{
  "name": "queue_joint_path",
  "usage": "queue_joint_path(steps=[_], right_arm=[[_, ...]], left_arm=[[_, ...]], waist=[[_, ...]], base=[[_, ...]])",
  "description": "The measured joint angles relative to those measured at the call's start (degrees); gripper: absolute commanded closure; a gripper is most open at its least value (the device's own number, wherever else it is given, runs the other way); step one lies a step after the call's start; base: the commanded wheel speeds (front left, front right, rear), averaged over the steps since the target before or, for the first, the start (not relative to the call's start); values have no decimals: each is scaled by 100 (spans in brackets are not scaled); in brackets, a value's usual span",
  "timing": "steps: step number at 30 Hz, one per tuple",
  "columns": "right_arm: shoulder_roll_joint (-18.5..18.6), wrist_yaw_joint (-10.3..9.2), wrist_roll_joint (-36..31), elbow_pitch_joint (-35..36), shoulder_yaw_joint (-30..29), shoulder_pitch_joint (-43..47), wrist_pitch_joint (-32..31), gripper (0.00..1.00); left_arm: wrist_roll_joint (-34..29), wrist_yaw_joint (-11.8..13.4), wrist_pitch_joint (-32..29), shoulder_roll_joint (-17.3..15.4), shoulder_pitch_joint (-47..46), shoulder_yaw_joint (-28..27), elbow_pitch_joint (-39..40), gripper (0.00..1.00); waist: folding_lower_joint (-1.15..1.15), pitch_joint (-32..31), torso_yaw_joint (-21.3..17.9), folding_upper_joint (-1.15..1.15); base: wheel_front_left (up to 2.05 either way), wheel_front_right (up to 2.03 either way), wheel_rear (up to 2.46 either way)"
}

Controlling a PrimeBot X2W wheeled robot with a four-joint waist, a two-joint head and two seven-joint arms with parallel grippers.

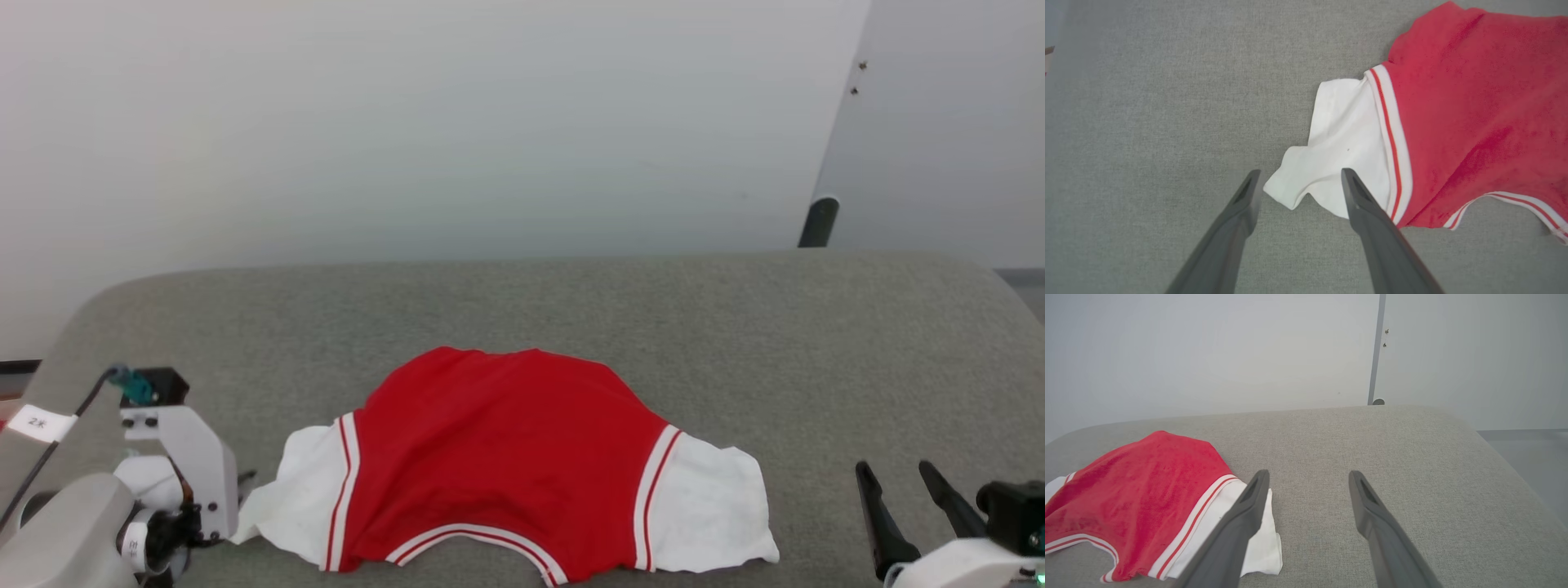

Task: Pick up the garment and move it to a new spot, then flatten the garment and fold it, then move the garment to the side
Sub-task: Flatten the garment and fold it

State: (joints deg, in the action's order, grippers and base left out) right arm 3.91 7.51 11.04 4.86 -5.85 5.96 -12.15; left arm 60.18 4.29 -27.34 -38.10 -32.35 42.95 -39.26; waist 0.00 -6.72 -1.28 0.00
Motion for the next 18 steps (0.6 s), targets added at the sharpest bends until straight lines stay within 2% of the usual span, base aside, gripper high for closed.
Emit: queue_joint_path(steps=[3,9,13,18], right_arm=[[32,0,33,47,-5,92,-62,0],[63,0,57,219,42,88,-199,0],[110,0,101,348,67,26,-238,0],[146,0,105,441,77,-44,-308,0]], left_arm=[[-1,16,112,-51,29,-31,278,0],[-169,70,-55,-166,48,142,514,0],[-242,13,-172,-92,-148,226,282,0],[-410,-223,-309,-59,-361,411,-243,0]], waist=[[0,-54,92,0],[0,-49,190,0],[0,79,150,0],[0,260,-4,0]], base=[[0,0,0],[0,0,0],[0,0,0],[0,0,0]])
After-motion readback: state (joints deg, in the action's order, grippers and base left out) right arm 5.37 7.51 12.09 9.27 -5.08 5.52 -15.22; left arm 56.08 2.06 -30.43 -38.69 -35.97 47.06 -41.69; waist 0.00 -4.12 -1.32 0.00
